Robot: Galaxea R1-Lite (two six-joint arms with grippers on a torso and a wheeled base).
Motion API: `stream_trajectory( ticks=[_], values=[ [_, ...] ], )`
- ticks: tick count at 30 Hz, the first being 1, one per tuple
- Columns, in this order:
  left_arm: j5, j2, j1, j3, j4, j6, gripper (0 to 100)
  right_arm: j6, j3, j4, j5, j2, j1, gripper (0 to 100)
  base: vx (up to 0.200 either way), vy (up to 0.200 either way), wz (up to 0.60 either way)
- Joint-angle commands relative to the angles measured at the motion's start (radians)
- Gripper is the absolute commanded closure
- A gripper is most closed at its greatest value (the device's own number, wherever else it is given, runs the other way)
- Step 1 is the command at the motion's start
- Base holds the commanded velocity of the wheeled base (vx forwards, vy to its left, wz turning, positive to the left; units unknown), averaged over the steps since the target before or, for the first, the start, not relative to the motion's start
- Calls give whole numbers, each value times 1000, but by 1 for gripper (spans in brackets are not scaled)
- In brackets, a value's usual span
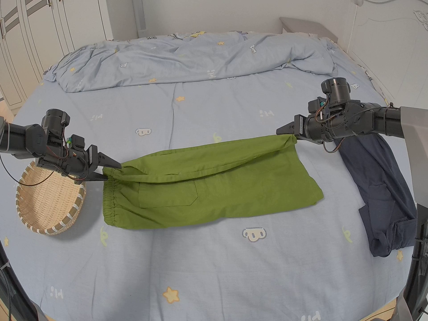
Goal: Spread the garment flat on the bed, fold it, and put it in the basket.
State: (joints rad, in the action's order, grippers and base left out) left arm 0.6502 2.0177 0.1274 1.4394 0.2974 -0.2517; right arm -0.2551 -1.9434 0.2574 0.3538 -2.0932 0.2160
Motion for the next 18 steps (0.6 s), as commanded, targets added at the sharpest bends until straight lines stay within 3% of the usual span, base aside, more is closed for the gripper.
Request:
stream_trajectory(
  ticks=[1,8,18],
  values=[
    [3,9,0,10,2,-4,0,-1,3,0,1,-7,5,0,0,0,0],
    [9,-74,-83,-23,12,-63,0,-4,11,2,1,-1,-13,0,0,0,0],
    [16,-8,-86,41,-8,-110,0,-9,29,2,-1,21,-17,0,0,0,0]
  ],
)
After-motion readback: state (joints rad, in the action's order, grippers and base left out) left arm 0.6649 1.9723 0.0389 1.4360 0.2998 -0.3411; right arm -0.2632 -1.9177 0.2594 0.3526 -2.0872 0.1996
